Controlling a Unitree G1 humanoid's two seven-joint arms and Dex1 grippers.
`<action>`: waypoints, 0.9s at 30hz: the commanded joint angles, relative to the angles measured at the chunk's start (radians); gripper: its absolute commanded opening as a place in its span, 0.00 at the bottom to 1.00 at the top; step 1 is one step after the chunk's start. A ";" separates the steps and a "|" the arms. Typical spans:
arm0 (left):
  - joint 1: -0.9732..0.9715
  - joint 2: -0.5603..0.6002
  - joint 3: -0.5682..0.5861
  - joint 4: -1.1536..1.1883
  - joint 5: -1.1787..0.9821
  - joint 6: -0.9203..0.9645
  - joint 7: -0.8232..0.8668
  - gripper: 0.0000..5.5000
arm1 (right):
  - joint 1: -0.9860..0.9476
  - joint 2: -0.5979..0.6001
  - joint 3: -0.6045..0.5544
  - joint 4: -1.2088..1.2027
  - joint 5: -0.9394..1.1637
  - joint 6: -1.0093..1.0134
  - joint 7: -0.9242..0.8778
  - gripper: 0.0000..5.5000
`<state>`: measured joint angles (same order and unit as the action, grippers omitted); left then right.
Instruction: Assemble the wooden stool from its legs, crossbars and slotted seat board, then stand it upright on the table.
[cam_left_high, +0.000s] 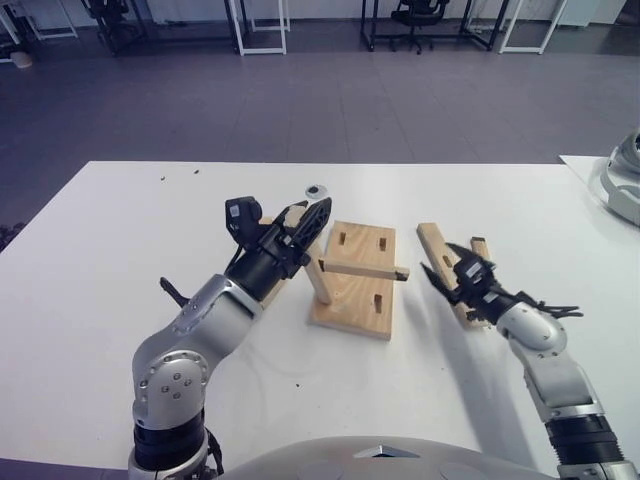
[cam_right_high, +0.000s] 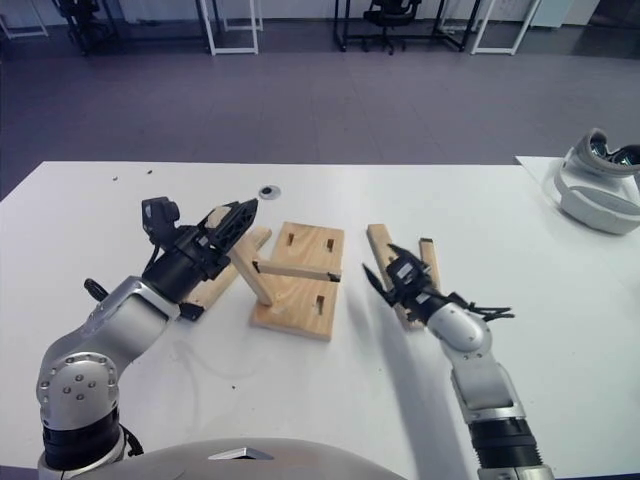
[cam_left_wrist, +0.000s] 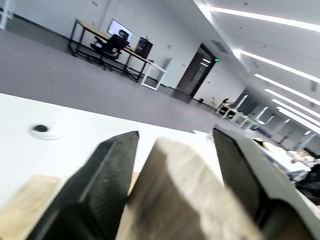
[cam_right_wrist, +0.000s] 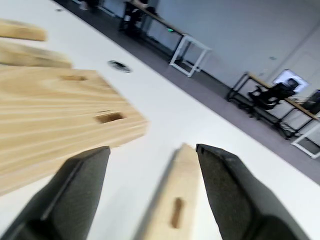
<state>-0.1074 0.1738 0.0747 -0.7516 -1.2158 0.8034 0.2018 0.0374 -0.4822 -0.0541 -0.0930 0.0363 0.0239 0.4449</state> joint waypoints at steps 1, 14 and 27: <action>-0.214 0.100 0.035 -0.064 -0.176 -0.018 0.069 0.61 | -0.060 -0.027 -0.064 -0.008 0.018 0.034 -0.016 0.59; -0.075 0.456 -0.190 0.448 0.465 -0.177 -0.355 0.64 | -0.076 0.001 -0.034 0.097 -0.020 0.035 -0.046 0.59; -0.039 0.428 -0.311 0.665 0.769 -0.147 -0.612 0.64 | -0.079 0.041 0.016 0.161 -0.040 0.014 -0.045 0.59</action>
<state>-0.1490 0.6129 -0.2252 -0.1153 -0.4791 0.6403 -0.3920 -0.0299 -0.4468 -0.0401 0.0620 -0.0015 0.0354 0.4025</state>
